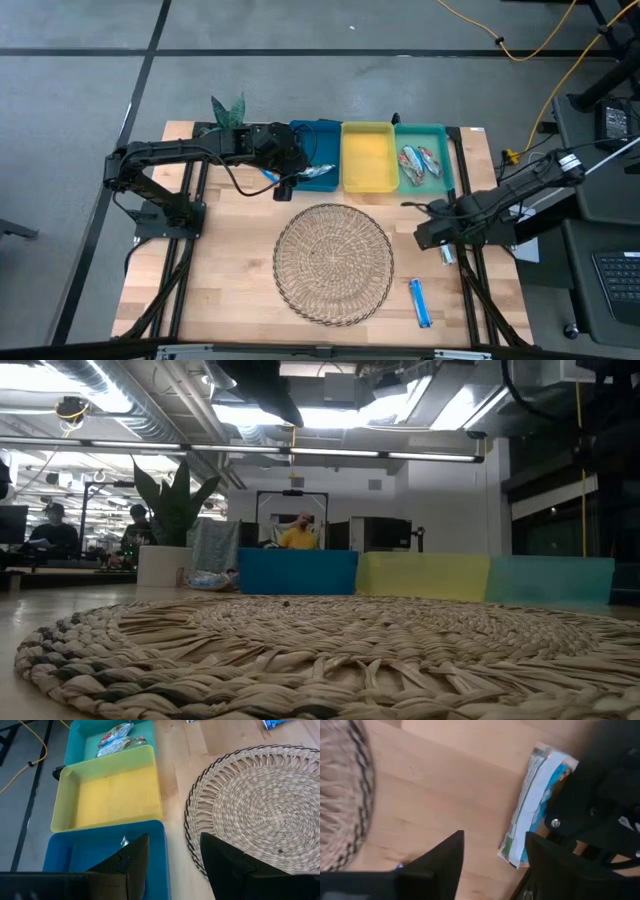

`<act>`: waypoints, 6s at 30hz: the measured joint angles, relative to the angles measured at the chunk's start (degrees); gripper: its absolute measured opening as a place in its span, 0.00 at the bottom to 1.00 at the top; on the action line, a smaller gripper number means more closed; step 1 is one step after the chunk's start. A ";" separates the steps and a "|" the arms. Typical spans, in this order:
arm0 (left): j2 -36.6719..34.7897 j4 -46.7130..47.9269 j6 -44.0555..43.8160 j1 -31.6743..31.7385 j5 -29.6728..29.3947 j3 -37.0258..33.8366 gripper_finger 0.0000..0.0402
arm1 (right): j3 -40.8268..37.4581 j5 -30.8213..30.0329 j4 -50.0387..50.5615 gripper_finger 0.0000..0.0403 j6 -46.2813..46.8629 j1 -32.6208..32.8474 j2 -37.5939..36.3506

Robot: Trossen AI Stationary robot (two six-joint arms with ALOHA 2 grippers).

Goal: Pick and place Granola Bars by type
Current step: Put the yellow granola bar into the blue bin

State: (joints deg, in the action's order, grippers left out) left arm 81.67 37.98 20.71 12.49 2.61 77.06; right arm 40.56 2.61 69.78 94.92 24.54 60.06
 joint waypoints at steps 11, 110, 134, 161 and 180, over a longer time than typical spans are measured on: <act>0.00 -0.07 0.05 0.00 0.00 0.00 0.43 | 0.00 6.27 -4.02 0.66 11.27 3.15 10.71; 5.01 -4.62 -18.45 -1.20 3.78 0.04 0.43 | 23.37 -13.04 -17.40 0.10 -57.51 -21.69 16.80; -12.43 0.83 -23.00 -1.09 -5.17 0.04 0.43 | 27.34 -0.98 -22.28 0.07 -89.30 -50.73 16.78; -37.62 -12.13 -26.15 1.51 -5.22 -18.43 0.43 | 45.51 13.08 -33.14 0.07 -103.77 -55.73 37.97; -37.62 -12.07 -28.05 1.51 -4.20 -18.43 0.43 | 55.15 16.70 -32.44 0.08 -104.26 -50.36 51.73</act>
State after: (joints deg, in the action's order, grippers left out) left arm 44.05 25.91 -7.34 14.00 -1.58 58.63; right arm 95.70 19.31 37.33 -9.34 -25.82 111.78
